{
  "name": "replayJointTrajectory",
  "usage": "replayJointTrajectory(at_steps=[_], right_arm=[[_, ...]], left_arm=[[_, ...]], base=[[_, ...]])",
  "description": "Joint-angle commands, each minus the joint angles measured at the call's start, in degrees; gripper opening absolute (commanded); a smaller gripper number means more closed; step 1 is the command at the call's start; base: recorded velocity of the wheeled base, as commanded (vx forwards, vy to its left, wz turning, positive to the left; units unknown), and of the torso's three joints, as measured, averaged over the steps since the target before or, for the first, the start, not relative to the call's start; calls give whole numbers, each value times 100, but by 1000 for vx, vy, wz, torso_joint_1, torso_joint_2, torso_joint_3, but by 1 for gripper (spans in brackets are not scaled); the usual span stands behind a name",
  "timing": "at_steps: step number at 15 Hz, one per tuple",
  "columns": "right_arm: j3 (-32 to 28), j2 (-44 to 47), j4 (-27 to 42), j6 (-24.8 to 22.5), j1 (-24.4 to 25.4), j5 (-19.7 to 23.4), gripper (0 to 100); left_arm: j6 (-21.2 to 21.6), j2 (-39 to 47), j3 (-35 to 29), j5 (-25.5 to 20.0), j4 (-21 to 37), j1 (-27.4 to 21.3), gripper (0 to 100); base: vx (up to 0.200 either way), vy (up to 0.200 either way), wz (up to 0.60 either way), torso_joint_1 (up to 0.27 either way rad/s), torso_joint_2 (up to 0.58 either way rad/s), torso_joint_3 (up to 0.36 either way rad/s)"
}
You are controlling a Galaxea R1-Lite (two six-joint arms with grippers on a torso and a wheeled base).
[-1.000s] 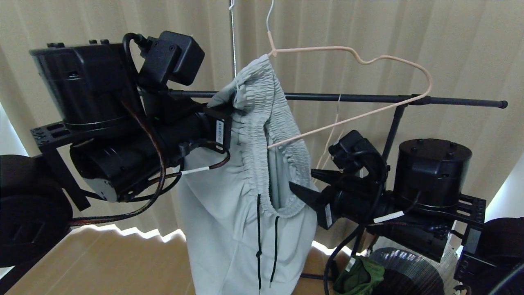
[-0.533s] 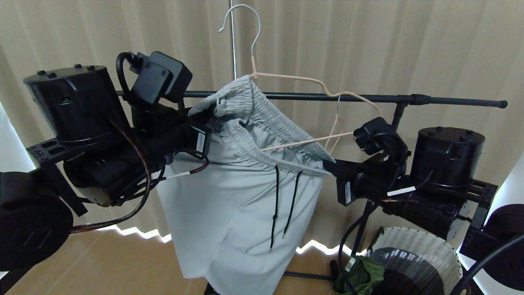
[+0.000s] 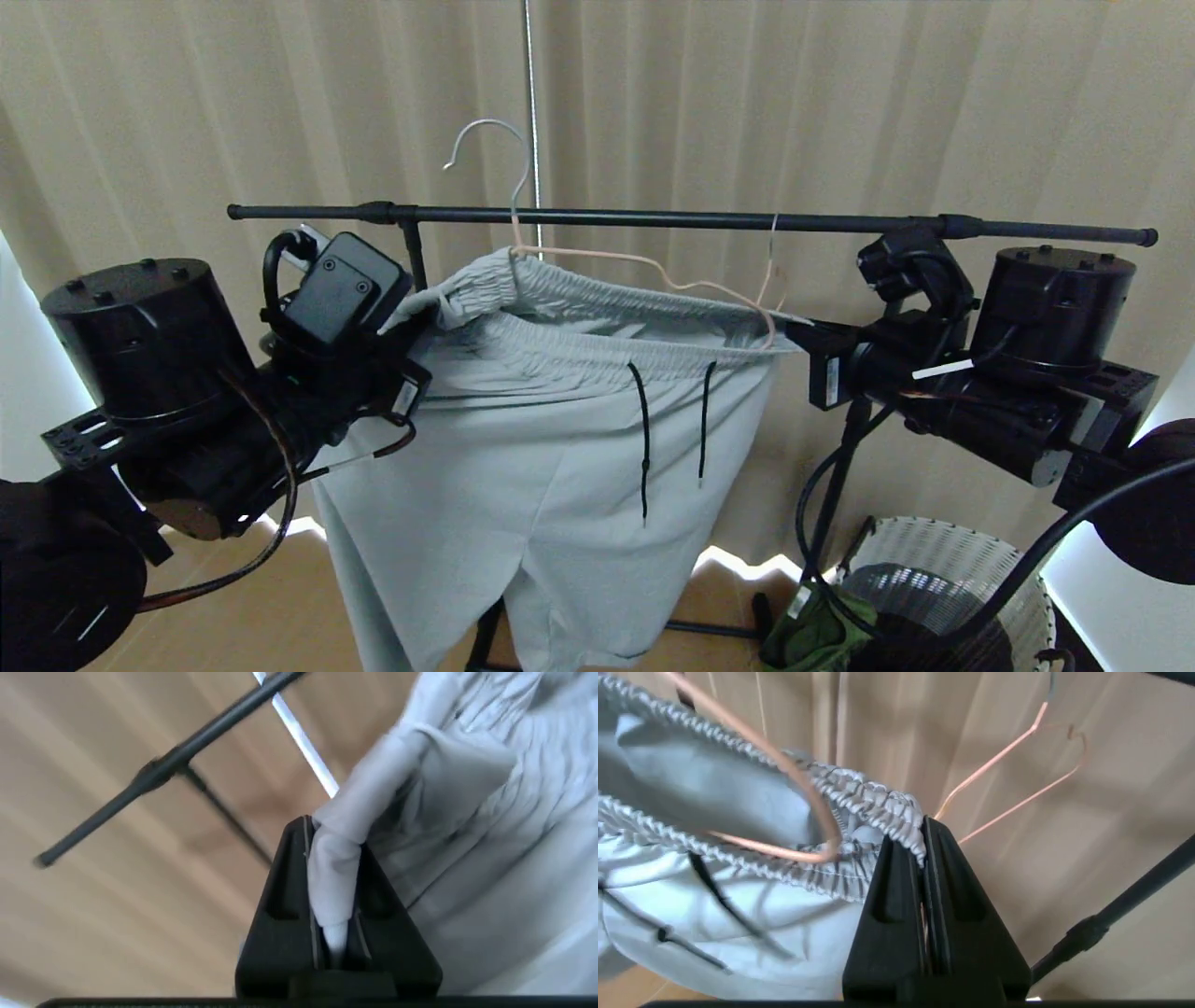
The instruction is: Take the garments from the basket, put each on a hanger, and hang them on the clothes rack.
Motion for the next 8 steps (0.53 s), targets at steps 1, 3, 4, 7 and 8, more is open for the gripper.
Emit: replayJointTrajectory(at_steps=[1, 3, 4, 7, 8], right_arm=[[-15, -4, -9, 3, -10, -19, 0], [-24, -39, -9, -6, -10, -19, 0], [-24, -65, -18, -6, -10, -19, 0], [-24, -171, -9, -24, 43, -19, 0], [82, -311, 43, -235, 394, 16, 0]], left_arm=[[164, -22, 122, 14, -4, 265, 0], [331, -13, 228, 14, -4, 353, 0], [427, -4, 280, 14, -4, 371, 0], [445, 22, 289, 14, -4, 371, 0], [454, 75, 263, 23, -4, 353, 0]], base=[[0, 0, 0, 0, 0, 0], [0, 0, 0, 0, 0, 0], [0, 0, 0, 0, 0, 0], [0, 0, 0, 0, 0, 0], [0, 0, 0, 0, 0, 0]])
